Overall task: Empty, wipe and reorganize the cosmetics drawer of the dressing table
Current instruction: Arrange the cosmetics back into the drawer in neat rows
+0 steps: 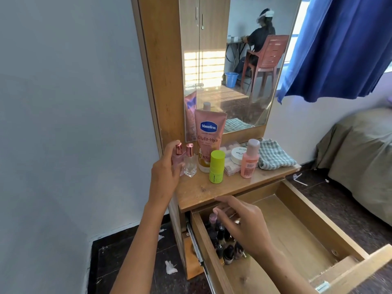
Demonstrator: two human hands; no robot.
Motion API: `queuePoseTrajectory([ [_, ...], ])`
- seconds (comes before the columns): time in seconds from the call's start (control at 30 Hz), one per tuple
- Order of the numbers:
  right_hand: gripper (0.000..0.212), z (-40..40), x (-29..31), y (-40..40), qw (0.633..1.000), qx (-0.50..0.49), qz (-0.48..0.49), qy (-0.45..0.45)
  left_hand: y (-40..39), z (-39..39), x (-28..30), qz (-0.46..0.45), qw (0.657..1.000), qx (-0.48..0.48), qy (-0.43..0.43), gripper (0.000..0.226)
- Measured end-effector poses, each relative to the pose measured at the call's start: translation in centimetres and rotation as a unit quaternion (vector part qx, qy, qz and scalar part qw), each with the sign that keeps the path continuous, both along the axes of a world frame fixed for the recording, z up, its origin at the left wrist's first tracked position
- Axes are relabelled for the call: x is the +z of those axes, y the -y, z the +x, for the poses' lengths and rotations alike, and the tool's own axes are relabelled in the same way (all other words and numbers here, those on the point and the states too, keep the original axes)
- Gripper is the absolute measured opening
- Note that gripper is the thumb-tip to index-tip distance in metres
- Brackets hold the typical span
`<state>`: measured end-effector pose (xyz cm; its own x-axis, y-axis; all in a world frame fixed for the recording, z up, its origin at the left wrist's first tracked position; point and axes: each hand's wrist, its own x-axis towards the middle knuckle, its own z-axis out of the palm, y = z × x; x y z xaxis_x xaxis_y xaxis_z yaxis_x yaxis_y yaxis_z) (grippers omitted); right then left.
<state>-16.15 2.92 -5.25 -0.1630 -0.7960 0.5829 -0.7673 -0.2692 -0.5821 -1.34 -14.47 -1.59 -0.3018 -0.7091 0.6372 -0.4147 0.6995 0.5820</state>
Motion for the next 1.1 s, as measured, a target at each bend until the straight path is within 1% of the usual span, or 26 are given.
queuePoseTrajectory([
  [0.17, 0.024, 0.0, 0.1, 0.0, 1.000, -0.006, 0.009, 0.004, -2.2, 0.7, -0.9, -0.005, 0.997, 0.041, -0.058, 0.054],
  [0.23, 0.025, 0.1, 0.1, -0.1, 1.000, -0.007, 0.001, 0.015, -3.9, 1.7, -1.2, -0.017, 0.996, 0.060, -0.064, 0.055],
  [0.3, 0.027, 0.1, 0.3, -0.1, 0.999, 0.005, -0.007, 0.043, -6.1, 2.6, -1.3, -0.016, 0.997, 0.051, -0.059, 0.057],
  [0.4, 0.042, 0.1, 1.3, -0.3, 0.995, 0.056, -0.002, 0.079, -9.7, 3.3, -1.5, 0.029, 0.998, -0.037, -0.034, 0.064],
  [0.47, 0.055, 0.1, 2.2, -0.9, 0.994, 0.089, 0.017, 0.060, -11.7, 3.2, -1.6, 0.073, 0.991, -0.108, -0.026, 0.066],
  [0.53, 0.060, 0.0, 3.2, -1.9, 0.993, 0.103, 0.039, 0.041, -13.2, 2.8, -1.8, 0.114, 0.980, -0.163, -0.021, 0.061],
  [0.63, 0.047, -0.6, 4.4, -4.1, 0.992, 0.096, 0.076, 0.029, -14.3, 2.0, -2.1, 0.184, 0.957, -0.218, -0.049, 0.065],
  [0.7, 0.041, -1.4, 4.6, -5.3, 0.985, 0.100, 0.121, 0.066, -14.8, 1.5, -2.3, 0.223, 0.943, -0.239, -0.062, 0.070],
  [0.8, 0.041, -2.7, 4.6, -6.7, 0.972, 0.102, 0.190, 0.097, -15.3, 0.5, -2.6, 0.260, 0.927, -0.265, -0.057, 0.070],
  [0.9, 0.035, -3.5, 4.9, -7.5, 0.958, 0.105, 0.245, 0.105, -15.6, -0.1, -3.1, 0.268, 0.924, -0.269, -0.035, 0.066],
  [1.0, 0.024, -3.9, 4.9, -7.7, 0.951, 0.097, 0.285, 0.076, -16.0, -0.3, -3.7, 0.274, 0.920, -0.280, -0.016, 0.061],
  [1.1, 0.020, -3.6, 4.3, -7.7, 0.946, 0.053, 0.318, 0.026, -16.0, 0.1, -3.7, 0.235, 0.937, -0.259, -0.002, 0.059],
])
